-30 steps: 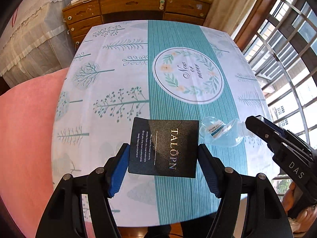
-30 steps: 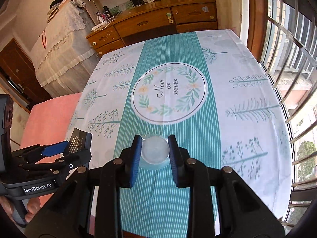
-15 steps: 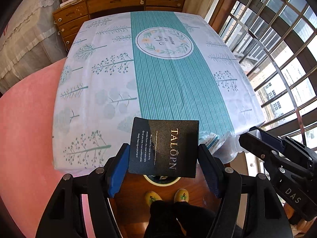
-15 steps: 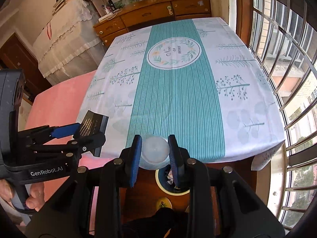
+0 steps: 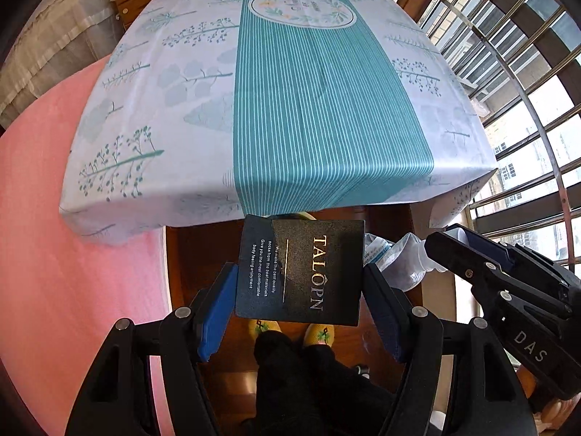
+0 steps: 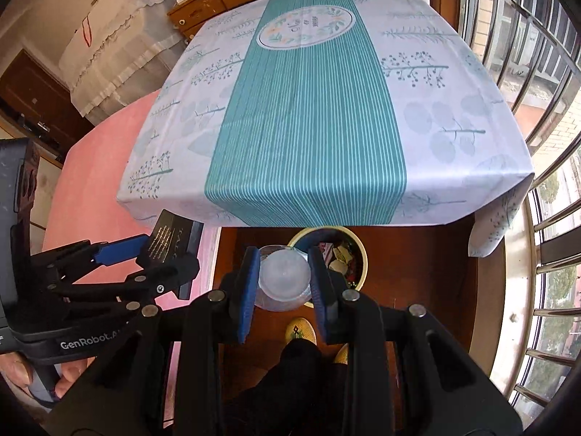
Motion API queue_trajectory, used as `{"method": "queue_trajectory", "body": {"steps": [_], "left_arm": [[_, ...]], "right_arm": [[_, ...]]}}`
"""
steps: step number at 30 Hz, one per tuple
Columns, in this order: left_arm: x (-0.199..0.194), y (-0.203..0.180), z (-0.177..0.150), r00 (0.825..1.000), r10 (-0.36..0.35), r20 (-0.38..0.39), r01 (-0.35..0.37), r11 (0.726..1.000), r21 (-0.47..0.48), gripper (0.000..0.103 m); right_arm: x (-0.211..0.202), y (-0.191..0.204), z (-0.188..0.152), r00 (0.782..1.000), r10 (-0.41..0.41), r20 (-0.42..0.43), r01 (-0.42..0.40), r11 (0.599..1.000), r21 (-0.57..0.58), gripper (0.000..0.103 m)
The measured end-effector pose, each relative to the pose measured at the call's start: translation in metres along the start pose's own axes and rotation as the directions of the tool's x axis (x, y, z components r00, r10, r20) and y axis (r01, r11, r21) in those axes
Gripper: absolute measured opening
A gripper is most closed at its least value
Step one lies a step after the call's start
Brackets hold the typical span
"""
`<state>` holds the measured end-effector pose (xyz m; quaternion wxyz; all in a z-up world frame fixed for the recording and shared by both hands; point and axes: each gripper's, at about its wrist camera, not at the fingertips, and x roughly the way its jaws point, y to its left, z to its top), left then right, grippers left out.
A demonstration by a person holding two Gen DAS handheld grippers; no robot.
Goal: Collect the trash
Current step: 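Carry the card and bottle down over the trash bin with both tools, then open both tools to drop the card and bottle into the bin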
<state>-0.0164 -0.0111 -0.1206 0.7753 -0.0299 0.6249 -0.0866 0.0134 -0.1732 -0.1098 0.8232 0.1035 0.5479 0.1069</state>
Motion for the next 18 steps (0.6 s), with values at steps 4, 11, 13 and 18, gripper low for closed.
{"method": "queue_trajectory", "body": {"steps": [4, 11, 13, 18], "left_arm": [[0.027, 0.005, -0.014, 1.0, 0.0, -0.021, 0.0, 1.0, -0.012, 0.069], [0.097, 0.02, -0.024, 0.998, -0.05, -0.045, 0.047, 0.997, -0.058, 0.07], [0.12, 0.027, -0.025, 0.997, -0.068, -0.046, 0.065, 0.995, -0.075, 0.07], [0.177, 0.043, -0.023, 0.994, -0.092, -0.051, 0.087, 0.992, -0.095, 0.071]], "right_arm": [[0.026, -0.02, -0.012, 1.0, -0.009, -0.017, 0.01, 0.999, 0.044, 0.024], [0.094, -0.052, -0.03, 0.998, -0.022, -0.066, 0.031, 0.99, 0.135, 0.024], [0.116, -0.059, -0.033, 0.997, -0.028, -0.071, 0.039, 0.987, 0.156, 0.024], [0.17, -0.075, -0.038, 0.996, -0.046, -0.074, 0.059, 0.979, 0.195, 0.024]]}}
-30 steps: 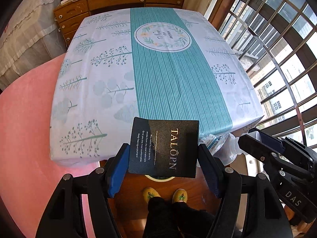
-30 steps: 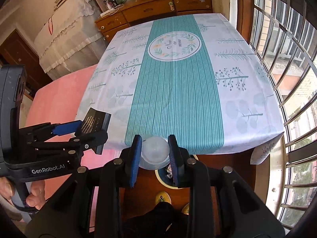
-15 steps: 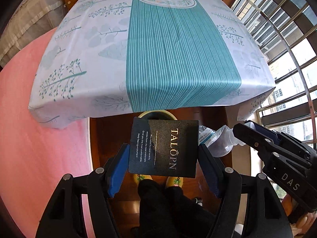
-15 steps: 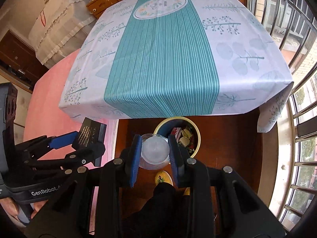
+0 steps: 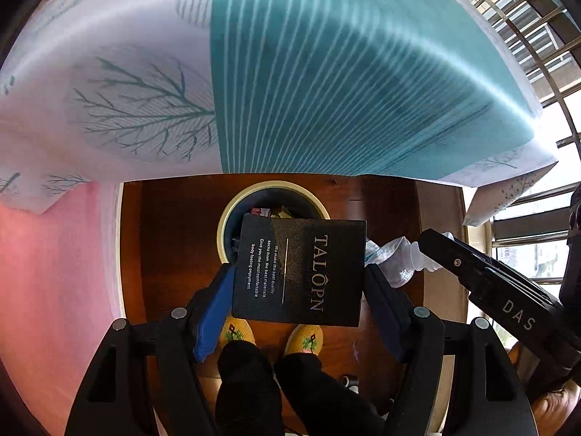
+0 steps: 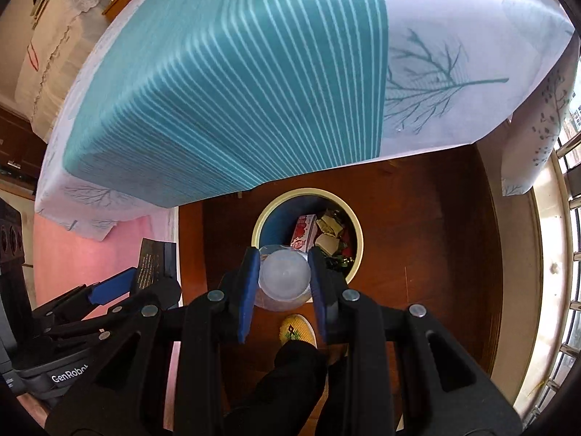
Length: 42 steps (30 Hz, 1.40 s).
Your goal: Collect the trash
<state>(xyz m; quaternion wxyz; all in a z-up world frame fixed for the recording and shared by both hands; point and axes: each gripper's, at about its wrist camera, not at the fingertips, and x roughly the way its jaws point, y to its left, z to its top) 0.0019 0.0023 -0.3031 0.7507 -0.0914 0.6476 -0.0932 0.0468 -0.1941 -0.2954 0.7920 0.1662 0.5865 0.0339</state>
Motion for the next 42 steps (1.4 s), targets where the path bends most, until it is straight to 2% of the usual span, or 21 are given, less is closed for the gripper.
{"method": "queue_trajectory", "body": {"steps": [5, 7, 10, 13, 18, 23, 30, 42], "left_arm": [[0.053, 0.021, 0.009, 0.999, -0.019, -0.037, 0.019, 1.0, 0.003, 0.077], [0.071, 0.028, 0.011, 0.999, -0.01, -0.043, 0.01, 1.0, 0.014, 0.092], [0.092, 0.037, 0.012, 0.999, 0.005, -0.05, -0.003, 0.999, 0.04, 0.093], [0.106, 0.045, 0.007, 0.999, 0.022, -0.038, -0.02, 0.998, 0.056, 0.093], [0.117, 0.059, 0.002, 0.999, 0.03, -0.016, -0.029, 0.998, 0.048, 0.093], [0.111, 0.062, -0.002, 0.999, 0.037, 0.013, -0.038, 0.999, 0.039, 0.093], [0.082, 0.057, -0.008, 0.997, 0.052, 0.053, -0.055, 0.997, 0.047, 0.093], [0.002, 0.031, -0.003, 0.99, 0.058, 0.125, -0.063, 0.998, 0.03, 0.093]], "right_arm": [[0.056, -0.011, 0.002, 1.0, 0.013, -0.019, -0.012, 0.998, 0.056, 0.024], [0.077, -0.017, 0.001, 0.999, 0.041, -0.027, -0.038, 0.994, 0.098, 0.025], [0.104, -0.026, -0.003, 0.998, 0.04, -0.041, -0.034, 0.99, 0.139, 0.042], [0.124, -0.03, -0.008, 0.999, 0.028, -0.047, -0.021, 0.988, 0.15, 0.043], [0.142, -0.025, -0.018, 0.999, -0.016, -0.045, 0.021, 0.995, 0.096, 0.043], [0.142, -0.02, -0.022, 0.999, -0.039, -0.023, 0.041, 0.997, 0.072, 0.044], [0.128, -0.02, -0.025, 0.999, -0.051, 0.006, 0.051, 0.998, 0.049, 0.045], [0.075, -0.002, -0.023, 0.998, -0.045, 0.032, 0.045, 0.999, -0.002, 0.05]]}}
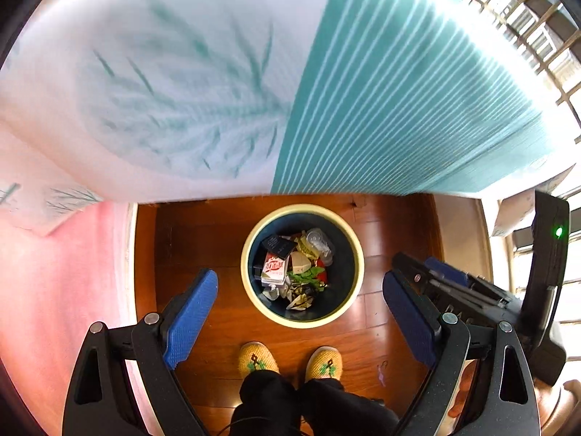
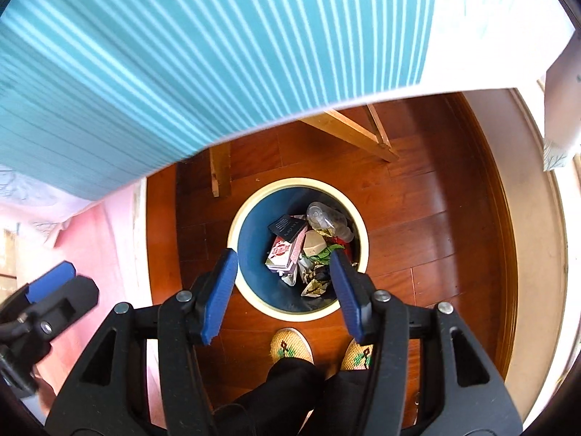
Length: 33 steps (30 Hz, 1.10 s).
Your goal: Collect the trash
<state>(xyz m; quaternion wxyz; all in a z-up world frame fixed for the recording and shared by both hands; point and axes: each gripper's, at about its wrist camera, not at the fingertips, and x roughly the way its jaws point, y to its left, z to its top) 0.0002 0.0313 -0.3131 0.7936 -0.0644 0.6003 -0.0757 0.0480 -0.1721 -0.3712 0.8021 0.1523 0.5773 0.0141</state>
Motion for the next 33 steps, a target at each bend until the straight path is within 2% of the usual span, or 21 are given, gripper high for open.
{"method": "queue_trajectory", "body": {"steps": [11, 16, 24, 33], "left_arm": [[-0.113, -0.025, 0.037, 0.993, 0.047, 0.113, -0.043, 0.998, -0.041, 0.093], [-0.171, -0.043, 0.054, 0.978, 0.09, 0.188, -0.085, 0.996, -0.037, 0.093], [-0.258, -0.065, 0.083, 0.951, 0.124, 0.283, -0.114, 0.992, -0.051, 0.093], [-0.309, -0.086, 0.091, 0.932, 0.159, 0.325, -0.151, 0.987, -0.051, 0.093]], "right_arm": [[-0.121, 0.038, 0.034, 0.996, 0.039, 0.084, -0.03, 0.994, -0.103, 0.057], [-0.186, 0.054, 0.056, 0.989, 0.051, 0.139, -0.033, 0.991, -0.131, 0.06], [-0.288, 0.082, 0.087, 0.971, 0.066, 0.231, -0.027, 0.985, -0.168, 0.061], [-0.35, 0.104, 0.095, 0.949, 0.05, 0.31, 0.015, 0.979, -0.205, 0.062]]}}
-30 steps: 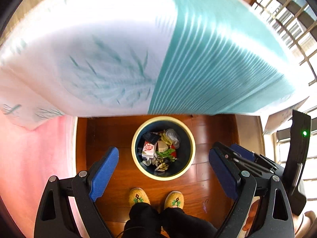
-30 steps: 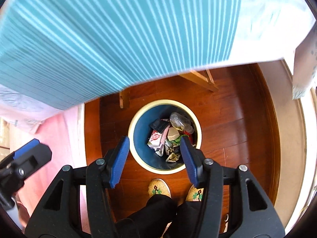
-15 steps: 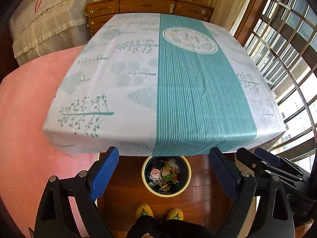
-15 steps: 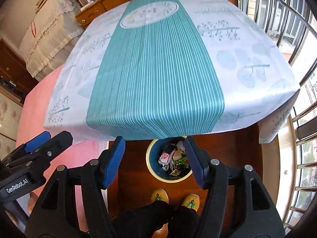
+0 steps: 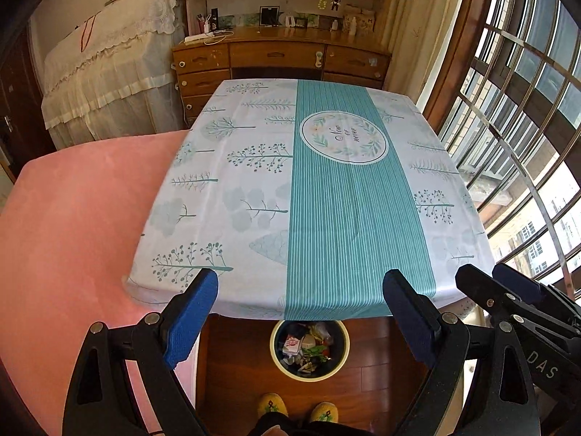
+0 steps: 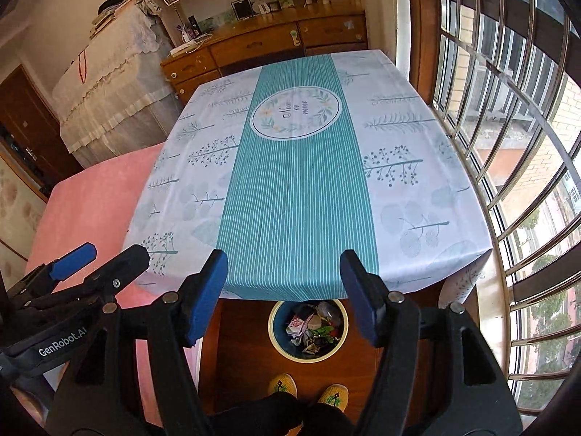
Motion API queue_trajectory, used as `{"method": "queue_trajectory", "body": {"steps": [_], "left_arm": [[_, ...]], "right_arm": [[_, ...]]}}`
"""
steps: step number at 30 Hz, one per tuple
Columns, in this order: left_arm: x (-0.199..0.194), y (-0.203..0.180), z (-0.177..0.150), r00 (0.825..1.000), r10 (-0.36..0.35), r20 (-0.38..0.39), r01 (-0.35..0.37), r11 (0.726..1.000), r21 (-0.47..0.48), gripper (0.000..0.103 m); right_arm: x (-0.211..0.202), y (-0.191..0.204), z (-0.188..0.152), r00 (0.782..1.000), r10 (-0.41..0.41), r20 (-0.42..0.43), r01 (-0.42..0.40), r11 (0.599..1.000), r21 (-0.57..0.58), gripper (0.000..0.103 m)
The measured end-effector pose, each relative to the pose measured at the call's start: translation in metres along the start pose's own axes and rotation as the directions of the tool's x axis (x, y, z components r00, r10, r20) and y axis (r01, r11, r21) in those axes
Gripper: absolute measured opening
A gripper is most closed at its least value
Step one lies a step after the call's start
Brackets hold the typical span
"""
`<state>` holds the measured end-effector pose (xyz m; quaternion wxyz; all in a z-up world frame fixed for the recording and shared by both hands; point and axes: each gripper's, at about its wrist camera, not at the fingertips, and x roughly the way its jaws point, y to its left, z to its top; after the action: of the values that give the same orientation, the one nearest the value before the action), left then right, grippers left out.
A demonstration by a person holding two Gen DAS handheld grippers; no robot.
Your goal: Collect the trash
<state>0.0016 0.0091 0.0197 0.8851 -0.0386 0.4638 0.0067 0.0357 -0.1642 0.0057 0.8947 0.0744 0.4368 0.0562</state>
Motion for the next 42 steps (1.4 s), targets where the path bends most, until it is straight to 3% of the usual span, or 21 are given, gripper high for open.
{"method": "queue_trajectory", "body": {"steps": [11, 42], "left_arm": [[-0.015, -0.013, 0.008, 1.0, 0.014, -0.005, -0.014, 1.0, 0.011, 0.093], [-0.011, -0.022, 0.014, 0.999, 0.041, 0.006, -0.041, 0.999, 0.019, 0.093]], "right_arm": [[-0.025, 0.001, 0.007, 0.999, -0.028, 0.032, 0.028, 1.0, -0.012, 0.062], [-0.026, -0.007, 0.013, 0.998, -0.035, 0.052, 0.036, 0.999, -0.019, 0.062]]}}
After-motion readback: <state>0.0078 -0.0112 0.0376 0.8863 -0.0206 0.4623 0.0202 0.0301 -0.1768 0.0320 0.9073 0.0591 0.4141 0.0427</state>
